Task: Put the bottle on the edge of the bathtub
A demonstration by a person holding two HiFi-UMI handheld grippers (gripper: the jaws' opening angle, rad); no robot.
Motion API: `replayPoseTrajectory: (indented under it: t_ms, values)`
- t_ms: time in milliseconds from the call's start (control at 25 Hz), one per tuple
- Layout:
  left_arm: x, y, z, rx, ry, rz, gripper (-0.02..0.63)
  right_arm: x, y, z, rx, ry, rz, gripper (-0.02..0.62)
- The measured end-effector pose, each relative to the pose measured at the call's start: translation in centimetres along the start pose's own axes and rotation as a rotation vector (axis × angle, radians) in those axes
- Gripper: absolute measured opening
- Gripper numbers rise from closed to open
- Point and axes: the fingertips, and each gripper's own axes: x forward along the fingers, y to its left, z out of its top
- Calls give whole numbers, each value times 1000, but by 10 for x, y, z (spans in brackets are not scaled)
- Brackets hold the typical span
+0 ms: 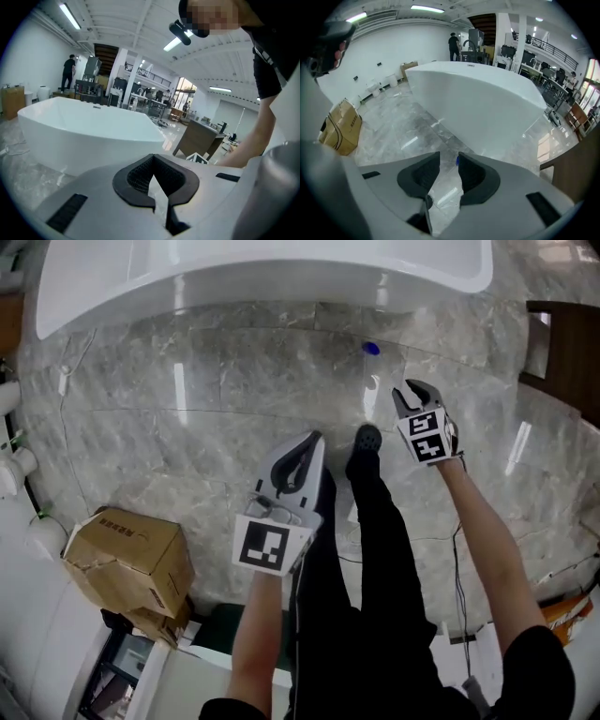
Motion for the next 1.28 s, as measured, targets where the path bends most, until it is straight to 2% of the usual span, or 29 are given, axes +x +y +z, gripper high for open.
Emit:
replayPoseTrajectory:
  t_ms: [120, 320, 520, 720, 880, 1080, 1280]
  values:
    - [-31, -15, 17, 6, -3, -29, 9, -51, 24, 4, -15, -27, -21, 118]
    - [-81, -33, 17, 75, 68, -121, 9, -128, 85, 22, -45, -78, -65, 92]
    - [-153, -20, 19, 131, 61, -249, 9, -196, 158, 61, 2, -174, -178, 63]
    - [-237, -20, 29, 270, 60, -401, 9, -281, 240, 98, 144, -283, -313, 51]
    - [-291, -31, 42, 359, 32, -510, 9, -344, 295, 124, 176, -372, -417, 41]
    - [-354, -50, 40, 360, 6, -583, 9, -416, 352, 141, 243, -506, -474, 29]
    - [-406, -71, 34, 316, -28, -591, 9, -461, 394, 126, 275, -590, -484, 15]
